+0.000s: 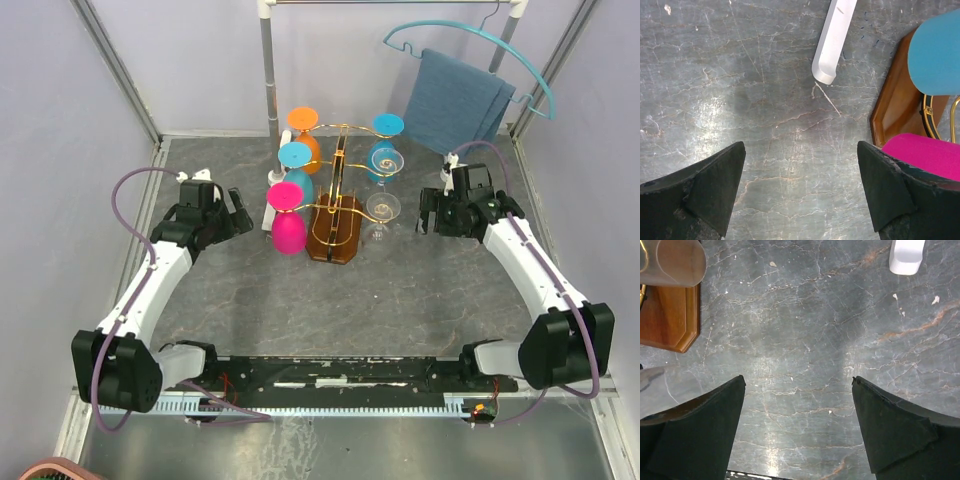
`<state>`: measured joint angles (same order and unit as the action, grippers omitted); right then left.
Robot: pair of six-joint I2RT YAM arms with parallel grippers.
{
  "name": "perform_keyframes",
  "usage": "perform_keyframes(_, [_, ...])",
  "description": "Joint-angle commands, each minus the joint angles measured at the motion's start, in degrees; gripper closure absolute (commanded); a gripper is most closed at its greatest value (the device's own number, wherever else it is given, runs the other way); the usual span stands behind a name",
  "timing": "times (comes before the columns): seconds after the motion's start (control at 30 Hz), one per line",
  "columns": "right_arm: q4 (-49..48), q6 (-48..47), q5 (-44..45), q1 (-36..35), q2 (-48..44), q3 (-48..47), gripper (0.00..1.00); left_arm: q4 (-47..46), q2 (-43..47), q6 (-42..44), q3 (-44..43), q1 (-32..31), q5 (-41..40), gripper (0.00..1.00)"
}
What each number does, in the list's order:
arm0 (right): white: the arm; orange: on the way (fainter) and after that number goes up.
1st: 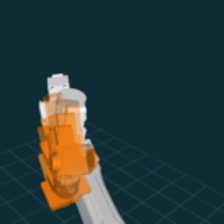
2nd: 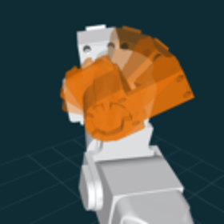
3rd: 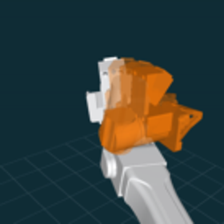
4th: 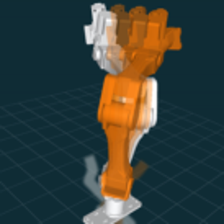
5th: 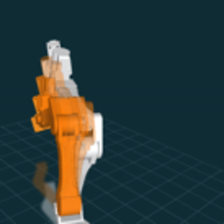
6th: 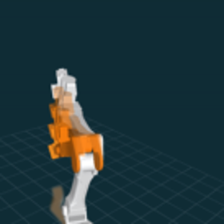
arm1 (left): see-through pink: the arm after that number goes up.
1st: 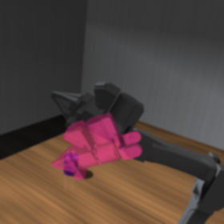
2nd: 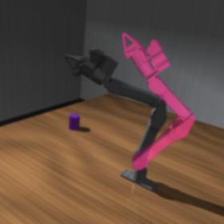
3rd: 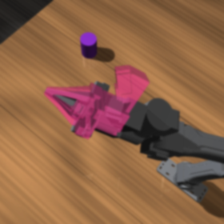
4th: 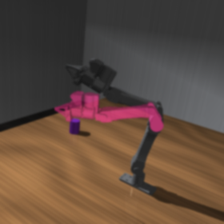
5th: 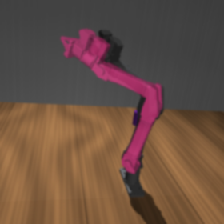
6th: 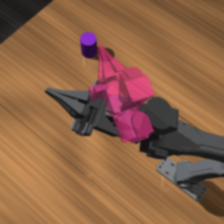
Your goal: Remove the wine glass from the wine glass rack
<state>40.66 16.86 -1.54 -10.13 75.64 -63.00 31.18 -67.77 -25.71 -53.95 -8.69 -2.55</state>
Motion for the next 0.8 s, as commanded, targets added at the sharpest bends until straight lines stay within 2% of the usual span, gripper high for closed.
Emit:
perform_keyframes(0.0, [-2.9,4.4,4.5,-0.2,-3.4,0.7,0.04,-0.5,1.3,4.4,-4.0,-0.9,-1.8,0.01])
perform_keyframes(0.07, [-1.0,7.0,7.1,-0.1,-3.2,-0.8,0.03,-0.6,1.7,4.4,-4.2,-0.9,-2.0,0.01])
perform_keyframes(0.13, [3.2,6.5,6.0,-0.1,-2.5,-3.1,0.0,-0.8,1.8,4.1,-4.0,-0.9,-1.4,0.01])
perform_keyframes(0.3, [3.2,7.9,-2.2,-0.1,-4.9,-3.5,0.0,-0.9,1.5,3.7,-3.4,-0.8,0.0,0.01])
perform_keyframes(0.43, [0.6,13.7,-8.1,0.9,-9.5,-3.9,0.0,-0.6,2.4,3.7,-2.8,-0.9,0.1,0.01])
perform_keyframes(0.57, [2.7,16.9,-7.4,1.8,-12.2,-9.0,0.05,-0.5,3.9,3.6,-2.6,-0.9,0.3,0.01])
perform_keyframes(0.67, [3.1,18.4,-13.1,2.2,-12.1,-12.1,0.1,-0.5,4.5,3.6,-2.4,-0.9,0.4,0.01])
perform_keyframes(0.77, [4.7,18.4,-19.4,2.3,-10.2,-14.5,0.11,-0.3,4.8,3.6,-2.1,-0.9,0.7,0.01])
